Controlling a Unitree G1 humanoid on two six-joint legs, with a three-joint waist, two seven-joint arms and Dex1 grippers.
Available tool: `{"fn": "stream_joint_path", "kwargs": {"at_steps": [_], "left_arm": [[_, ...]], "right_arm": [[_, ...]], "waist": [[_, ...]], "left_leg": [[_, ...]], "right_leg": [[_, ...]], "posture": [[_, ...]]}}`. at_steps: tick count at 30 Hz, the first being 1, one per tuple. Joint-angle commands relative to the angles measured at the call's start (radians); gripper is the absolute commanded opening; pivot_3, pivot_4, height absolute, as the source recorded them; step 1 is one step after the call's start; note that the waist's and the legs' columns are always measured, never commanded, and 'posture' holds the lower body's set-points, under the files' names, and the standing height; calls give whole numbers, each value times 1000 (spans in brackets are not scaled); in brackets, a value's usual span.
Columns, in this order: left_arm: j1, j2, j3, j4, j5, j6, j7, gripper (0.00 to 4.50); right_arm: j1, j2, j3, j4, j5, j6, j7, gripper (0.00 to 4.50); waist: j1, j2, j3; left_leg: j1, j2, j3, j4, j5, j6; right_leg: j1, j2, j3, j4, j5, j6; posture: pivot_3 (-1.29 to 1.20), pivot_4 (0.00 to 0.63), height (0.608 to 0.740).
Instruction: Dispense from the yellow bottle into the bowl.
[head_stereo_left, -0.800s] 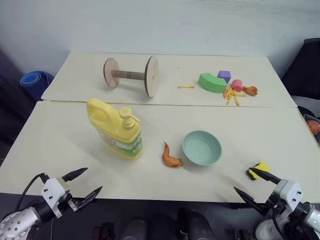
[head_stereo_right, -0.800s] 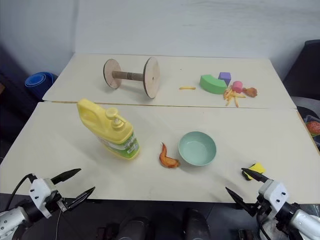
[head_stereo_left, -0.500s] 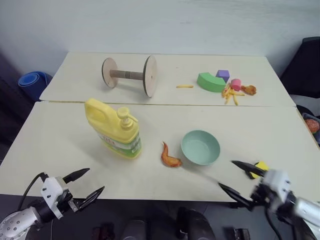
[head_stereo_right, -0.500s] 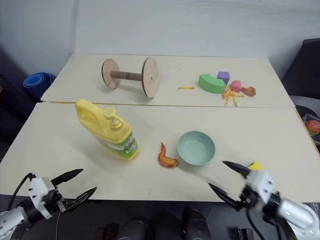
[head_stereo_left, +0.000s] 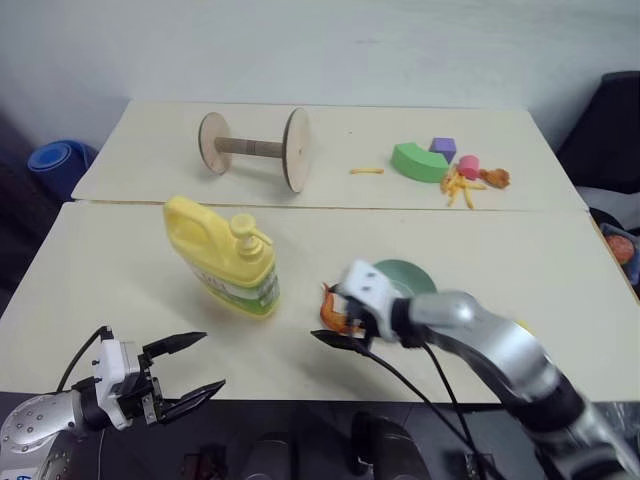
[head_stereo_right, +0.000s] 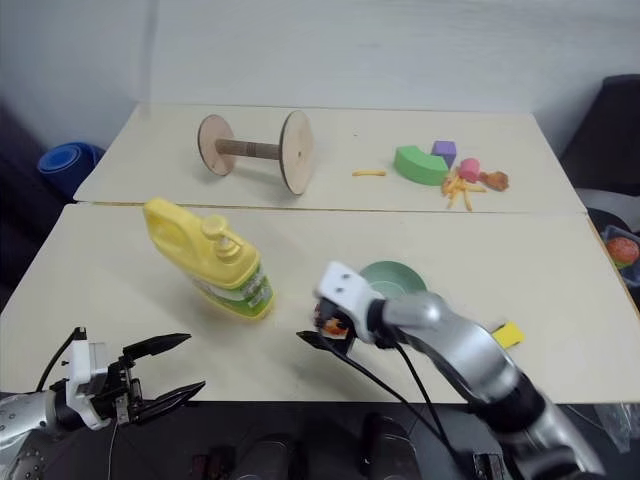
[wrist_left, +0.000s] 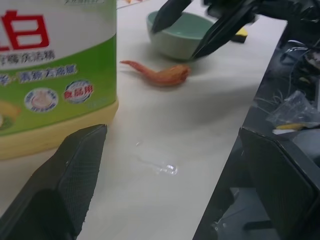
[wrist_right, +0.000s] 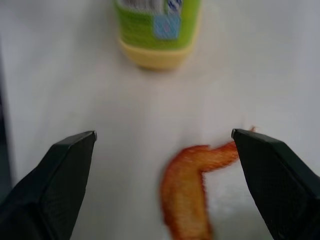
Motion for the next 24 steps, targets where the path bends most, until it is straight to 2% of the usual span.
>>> {"fn": "stream_joint_path", "kwargs": {"at_steps": [1,6,7,9,10,12,16,17,20,22,24], "left_arm": [[-13,-17,2,-53,-35,31,29,4483],[-28,-32,-15,-65,-11,33,39,4483],[-30,-35,-20,-66,-8,34,43,4498],[-36,-39,-27,-67,-3,32,49,4500],[-39,-40,-31,-66,1,30,51,4500],[-47,-44,-38,-61,9,27,54,4500],[-68,-45,-50,-53,21,23,58,4500],[-73,-44,-53,-51,22,23,57,4500],[-80,-43,-55,-49,24,23,56,4500],[-85,-44,-59,-50,27,21,55,4500],[-97,-48,-67,-47,29,16,49,4500]], "right_arm": [[-62,29,64,1,-11,118,21,4500],[-91,63,107,74,-25,148,40,4500],[-89,67,106,86,-20,151,48,4323],[-83,82,94,105,-10,154,60,3911],[-84,86,96,116,-10,154,66,3470],[-88,82,113,139,-25,135,76,2967],[-78,82,99,158,-37,52,109,1597],[-76,76,84,147,-29,10,137,1416],[-68,69,50,128,-17,-29,174,1416],[-51,31,-2,78,2,-135,239,1416],[13,-111,-188,-60,120,-231,401,1416]], "waist": [[1,0,0],[-4,-1,-1],[-8,-1,-1],[-14,-1,-1],[-15,-1,-1],[-16,-1,-1],[-16,-1,-1],[-16,-1,0],[-18,0,0],[-17,0,0],[-6,1,0]], "left_leg": [[0,0,0,0,0,0],[0,0,1,0,0,-1],[0,0,1,0,0,0],[0,0,2,0,1,0],[0,0,2,0,1,0],[0,0,1,0,1,-1],[1,0,2,0,1,-1],[2,0,3,0,1,-1],[2,1,3,0,1,-1],[2,1,3,0,1,-2],[1,1,3,0,1,-1]], "right_leg": [[0,0,0,0,0,0],[1,2,0,1,1,1],[1,2,0,1,1,1],[1,2,1,1,1,2],[1,2,1,1,1,2],[0,3,0,2,1,2],[1,3,1,3,1,2],[1,3,2,3,1,2],[0,4,2,4,1,2],[0,4,2,4,1,2],[0,4,2,2,1,2]], "posture": [[0,150,740],[0,150,740],[0,150,740],[0,150,740],[0,150,740],[0,150,740],[0,150,740],[0,150,740],[0,150,740],[0,150,740],[0,150,740]]}}
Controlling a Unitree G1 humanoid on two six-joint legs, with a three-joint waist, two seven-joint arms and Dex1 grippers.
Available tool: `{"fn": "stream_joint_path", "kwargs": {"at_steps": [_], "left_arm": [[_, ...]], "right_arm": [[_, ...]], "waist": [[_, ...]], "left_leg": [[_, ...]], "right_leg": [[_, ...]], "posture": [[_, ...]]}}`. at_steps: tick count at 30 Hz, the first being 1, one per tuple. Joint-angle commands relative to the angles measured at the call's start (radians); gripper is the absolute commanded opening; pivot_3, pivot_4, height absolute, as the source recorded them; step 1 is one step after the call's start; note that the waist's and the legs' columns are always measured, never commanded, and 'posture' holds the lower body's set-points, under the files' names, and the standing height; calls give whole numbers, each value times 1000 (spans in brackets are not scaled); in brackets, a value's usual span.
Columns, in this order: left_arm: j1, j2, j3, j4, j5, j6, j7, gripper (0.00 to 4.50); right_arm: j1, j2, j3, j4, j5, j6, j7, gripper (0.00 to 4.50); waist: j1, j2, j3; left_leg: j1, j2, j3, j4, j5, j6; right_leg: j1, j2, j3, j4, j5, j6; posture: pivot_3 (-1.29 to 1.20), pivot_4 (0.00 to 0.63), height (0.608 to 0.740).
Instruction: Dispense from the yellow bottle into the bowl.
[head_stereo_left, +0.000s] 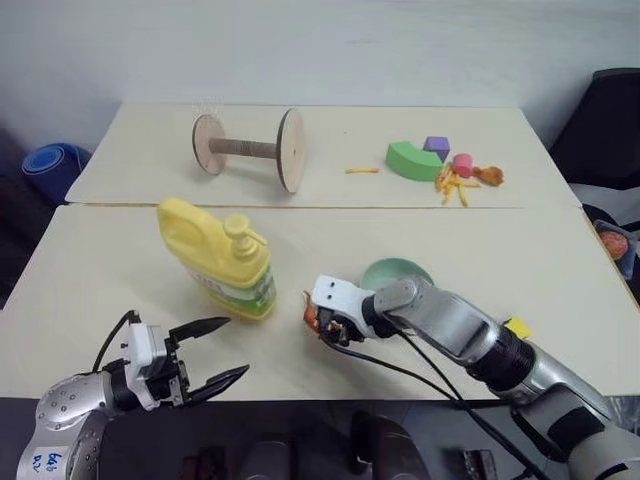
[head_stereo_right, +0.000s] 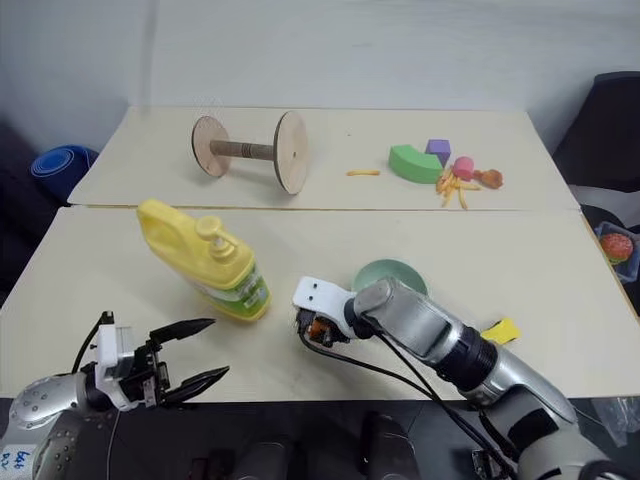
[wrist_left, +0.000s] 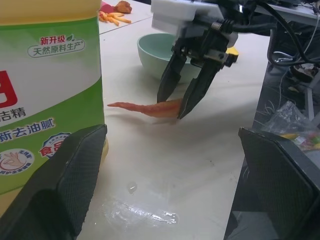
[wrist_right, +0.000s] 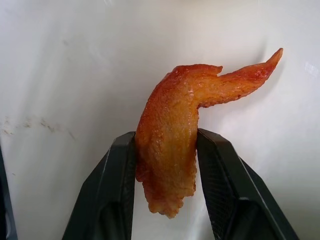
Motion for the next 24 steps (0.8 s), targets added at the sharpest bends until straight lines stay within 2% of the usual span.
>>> {"fn": "stream_joint_path", "kwargs": {"at_steps": [1,3,5,7,9,11,14,19,22,24], "left_arm": [[-11,-6,-5,-12,0,-20,-7,4500],[-21,-12,-11,-14,-10,-14,-7,4500],[-23,-8,-4,-43,-99,91,8,4500],[-34,-2,-4,-57,-110,111,5,4500],[-50,-6,-9,-65,-103,103,4,4500],[-71,-19,-25,-70,-99,104,8,4500],[-104,-44,-51,-67,-77,80,6,4500],[-160,-81,-83,-61,-35,39,29,4500],[-169,-81,-77,-38,-21,23,30,4500],[-158,-73,-65,-24,-16,11,25,4500]], "right_arm": [[69,-181,-283,-213,164,-127,209,1416],[128,-286,-418,-249,237,-130,278,1416],[194,-380,-548,-249,284,-130,321,1416],[267,-473,-689,-195,297,-109,340,1416],[356,-557,-791,-88,242,-161,342,1416],[455,-603,-852,106,135,-340,334,1416],[515,-606,-840,381,-1,-611,303,1416],[409,-489,-765,794,-146,-926,195,1416],[359,-440,-774,920,-163,-1051,163,2364],[366,-430,-796,925,-145,-1097,176,3042]], "waist": [[16,2,1],[26,1,1],[26,-2,-1],[26,-2,-1],[26,-2,-1],[27,-2,-1],[25,-1,0],[12,3,3],[-1,8,5],[-1,10,5]], "left_leg": [[-1,-1,-1,0,0,1],[-2,-1,-1,0,-1,2],[-1,-1,-1,0,-1,3],[-1,0,-1,0,-2,4],[-1,0,0,0,-2,4],[0,0,1,0,-2,4],[3,-1,3,0,-2,4],[7,0,10,0,-1,3],[8,2,12,0,1,1],[8,3,13,0,1,-1]], "right_leg": [[0,0,-1,-1,0,1],[1,0,0,-5,2,3],[3,0,0,-8,2,4],[4,0,0,-9,2,4],[5,0,0,-10,2,4],[5,-1,0,-11,2,4],[10,-1,1,-11,2,3],[12,1,1,-8,3,2],[12,3,1,-7,4,1],[12,5,1,-7,4,1]], "posture": [[0,150,740],[0,150,740],[0,150,740],[0,150,740],[0,150,740],[0,150,740],[0,150,740],[0,150,740],[0,150,740],[0,150,740]]}}
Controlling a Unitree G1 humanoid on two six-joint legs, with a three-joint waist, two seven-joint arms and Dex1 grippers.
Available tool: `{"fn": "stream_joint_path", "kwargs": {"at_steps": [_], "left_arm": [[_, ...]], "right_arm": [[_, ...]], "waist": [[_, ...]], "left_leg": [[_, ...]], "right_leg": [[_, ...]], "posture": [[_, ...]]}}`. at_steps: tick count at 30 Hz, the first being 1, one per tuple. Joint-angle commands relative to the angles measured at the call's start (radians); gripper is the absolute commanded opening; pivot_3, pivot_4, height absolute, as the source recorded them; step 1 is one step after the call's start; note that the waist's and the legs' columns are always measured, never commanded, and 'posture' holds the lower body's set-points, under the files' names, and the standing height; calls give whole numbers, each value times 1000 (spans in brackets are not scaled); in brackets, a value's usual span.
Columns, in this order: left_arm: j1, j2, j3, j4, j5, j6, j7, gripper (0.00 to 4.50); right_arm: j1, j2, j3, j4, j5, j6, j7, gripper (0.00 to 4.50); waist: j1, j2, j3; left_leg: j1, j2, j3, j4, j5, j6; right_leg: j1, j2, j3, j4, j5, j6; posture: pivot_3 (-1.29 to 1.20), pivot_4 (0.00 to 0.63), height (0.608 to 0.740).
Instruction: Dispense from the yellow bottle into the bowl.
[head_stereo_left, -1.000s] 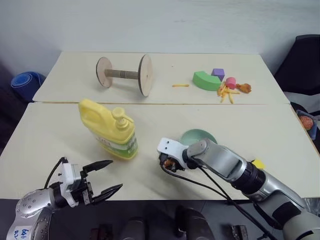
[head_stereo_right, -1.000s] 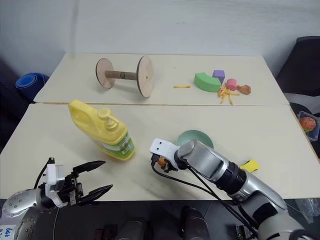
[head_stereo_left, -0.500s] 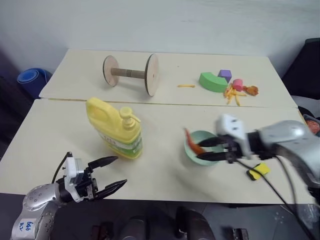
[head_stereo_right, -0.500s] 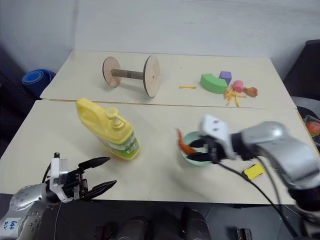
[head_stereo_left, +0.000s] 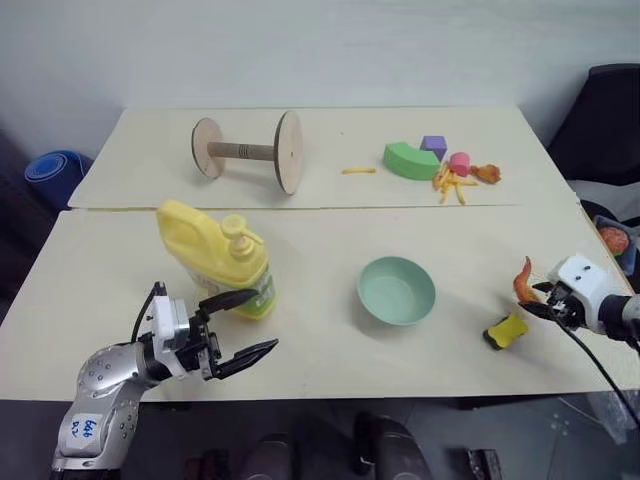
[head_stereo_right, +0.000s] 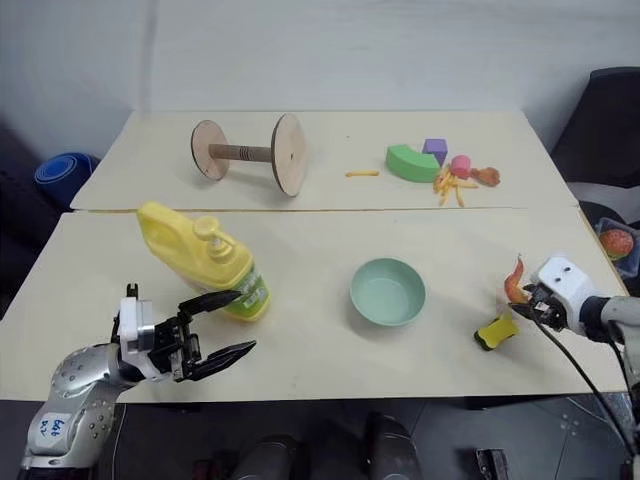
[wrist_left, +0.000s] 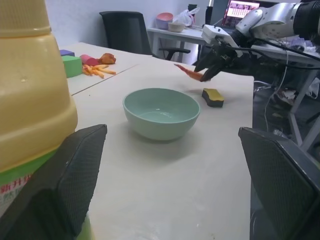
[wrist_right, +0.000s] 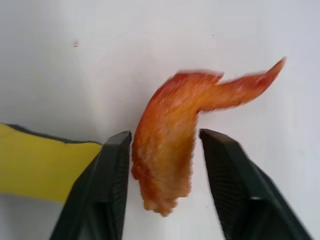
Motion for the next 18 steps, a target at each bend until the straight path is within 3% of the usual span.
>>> {"fn": "stream_joint_path", "kwargs": {"at_steps": [1,4,6,10,14,18], "left_arm": [[16,13,26,11,15,-38,-8,4500],[18,23,46,29,19,-52,-10,4500],[19,29,56,42,16,-54,-12,4500],[24,38,56,62,18,-55,-21,4500],[12,36,48,71,21,-48,-18,4500],[22,29,51,60,23,-45,-4,4500]], "right_arm": [[3,-6,-66,-21,41,-93,15,3381],[109,4,-147,-250,167,-68,74,4465],[218,10,-182,-462,251,-18,122,4487],[373,80,-146,-926,393,218,14,4487],[370,213,12,-1080,342,357,-147,4487],[310,330,152,-1064,195,431,-306,4487]], "waist": [[2,1,0],[6,1,0],[16,1,0],[29,0,0],[28,-2,-1],[27,-4,-2]], "left_leg": [[0,1,0,0,0,0],[0,1,-1,0,0,-1],[-1,3,-4,0,0,-1],[-1,5,-4,0,-2,-3],[-1,5,-4,0,-6,-2],[-2,4,-2,0,-5,-2]], "right_leg": [[0,3,0,0,0,0],[0,3,4,-1,0,0],[0,3,8,-3,0,0],[0,4,10,-4,0,-1],[-1,4,12,-4,0,-2],[-10,4,15,-2,0,-2]], "posture": [[0,150,740],[0,150,740],[0,150,740],[0,150,740],[0,150,740],[0,150,740]]}}
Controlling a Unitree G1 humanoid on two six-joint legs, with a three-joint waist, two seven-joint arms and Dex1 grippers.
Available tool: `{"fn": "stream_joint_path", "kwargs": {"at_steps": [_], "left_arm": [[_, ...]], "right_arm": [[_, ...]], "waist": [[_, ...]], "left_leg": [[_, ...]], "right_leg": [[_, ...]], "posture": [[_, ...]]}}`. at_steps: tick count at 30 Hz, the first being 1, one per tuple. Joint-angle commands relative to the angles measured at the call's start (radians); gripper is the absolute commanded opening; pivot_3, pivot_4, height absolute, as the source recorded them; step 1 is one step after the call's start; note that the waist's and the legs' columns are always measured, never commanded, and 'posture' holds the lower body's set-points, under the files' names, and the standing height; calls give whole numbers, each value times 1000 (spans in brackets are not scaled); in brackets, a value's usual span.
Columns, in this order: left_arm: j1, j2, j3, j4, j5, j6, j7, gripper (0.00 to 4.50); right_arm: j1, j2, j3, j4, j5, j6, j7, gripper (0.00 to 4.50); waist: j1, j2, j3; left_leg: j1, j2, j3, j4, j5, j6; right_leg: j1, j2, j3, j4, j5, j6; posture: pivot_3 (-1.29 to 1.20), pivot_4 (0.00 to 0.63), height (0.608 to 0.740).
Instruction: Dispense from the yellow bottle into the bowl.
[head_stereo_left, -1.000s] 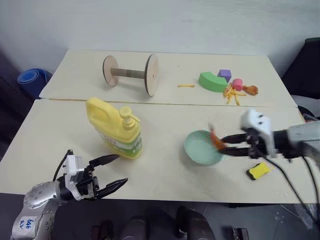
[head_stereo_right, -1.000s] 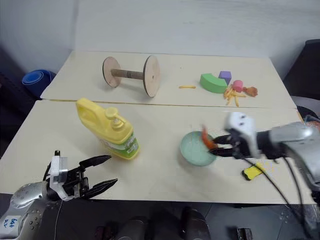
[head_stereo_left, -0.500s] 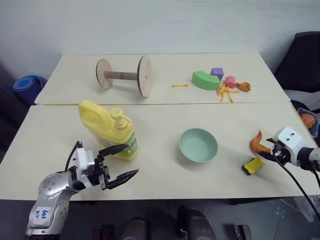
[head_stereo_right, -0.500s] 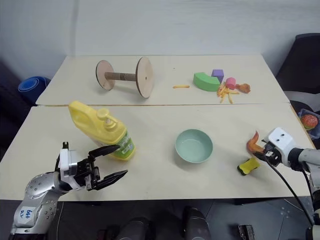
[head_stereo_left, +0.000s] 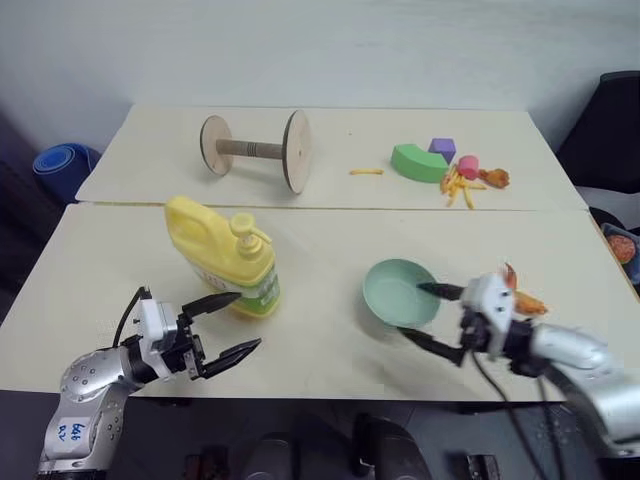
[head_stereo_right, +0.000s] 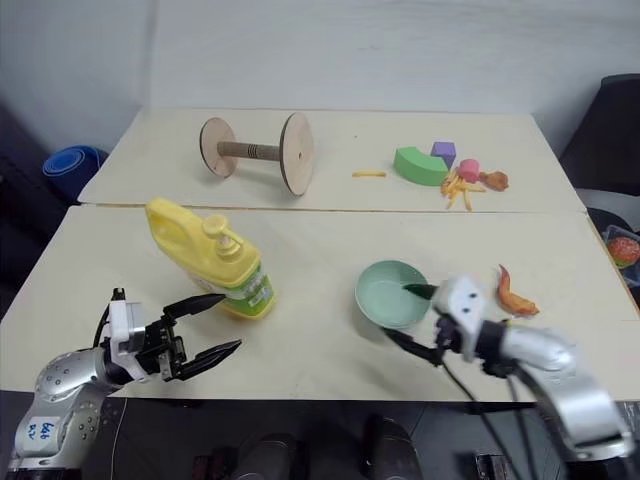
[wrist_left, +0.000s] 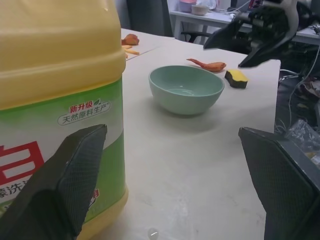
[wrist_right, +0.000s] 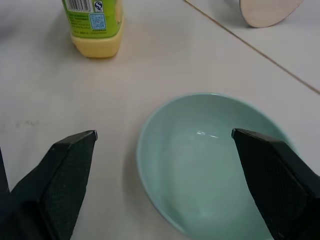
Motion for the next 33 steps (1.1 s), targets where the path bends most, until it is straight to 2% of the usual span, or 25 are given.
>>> {"fn": "stream_joint_path", "kwargs": {"at_steps": [1,3,6,14,17,23,26,28,31,33], "left_arm": [[13,-3,7,-24,-4,-5,12,4500],[26,-3,10,-33,-5,-5,19,4500],[44,-5,21,-42,-2,-9,37,4500],[99,-15,69,-79,-23,-16,87,4500],[113,-34,122,-122,-82,25,146,4500],[152,-9,266,-260,-303,175,241,4500],[98,68,374,-300,-466,261,281,3888],[-2,123,406,-290,-531,295,320,3125],[-156,192,370,-257,-496,311,330,2350],[-202,209,340,-250,-472,322,315,1647]], "right_arm": [[-57,58,88,8,-133,56,-136,4487],[-90,98,113,50,-164,119,-192,4487],[-123,135,155,82,-171,199,-201,3880],[-179,149,234,86,-225,184,-173,1067],[-198,134,232,105,-245,148,-148,23],[-248,82,217,117,-221,95,-26,23],[-323,27,234,98,-211,10,114,0],[-384,-28,242,61,-187,-28,239,0],[-481,-72,244,14,-141,-25,352,0],[-515,-82,245,-13,-123,-10,386,0]], "waist": [[-1,0,0],[-1,-1,0],[-1,-2,-1],[-4,-2,-1],[-7,-4,-2],[-7,-6,-2],[-7,-6,-1],[-4,-5,0],[0,-5,0],[-4,-5,0]], "left_leg": [[-1,-1,1,0,1,0],[-1,-1,3,0,1,1],[-1,-1,3,0,1,1],[-1,-1,3,0,1,2],[-1,-1,3,0,1,2],[-1,0,4,0,1,2],[-1,0,4,0,1,2],[-1,-1,4,1,2,2],[-1,-2,2,1,2,2],[-1,-2,2,1,3,1]], "right_leg": [[-2,0,1,1,0,0],[-3,0,2,1,0,0],[-3,0,2,1,0,0],[-3,1,2,2,0,0],[-3,1,3,2,0,0],[-4,1,3,2,0,0],[-4,1,3,2,0,0],[-4,1,3,3,0,-1],[-3,2,2,4,1,-1],[-3,4,2,6,1,-1]], "posture": [[0,150,740],[0,150,740],[0,150,740],[0,150,740],[0,150,740],[0,150,740],[0,150,740],[0,150,740],[0,150,740],[0,150,740]]}}
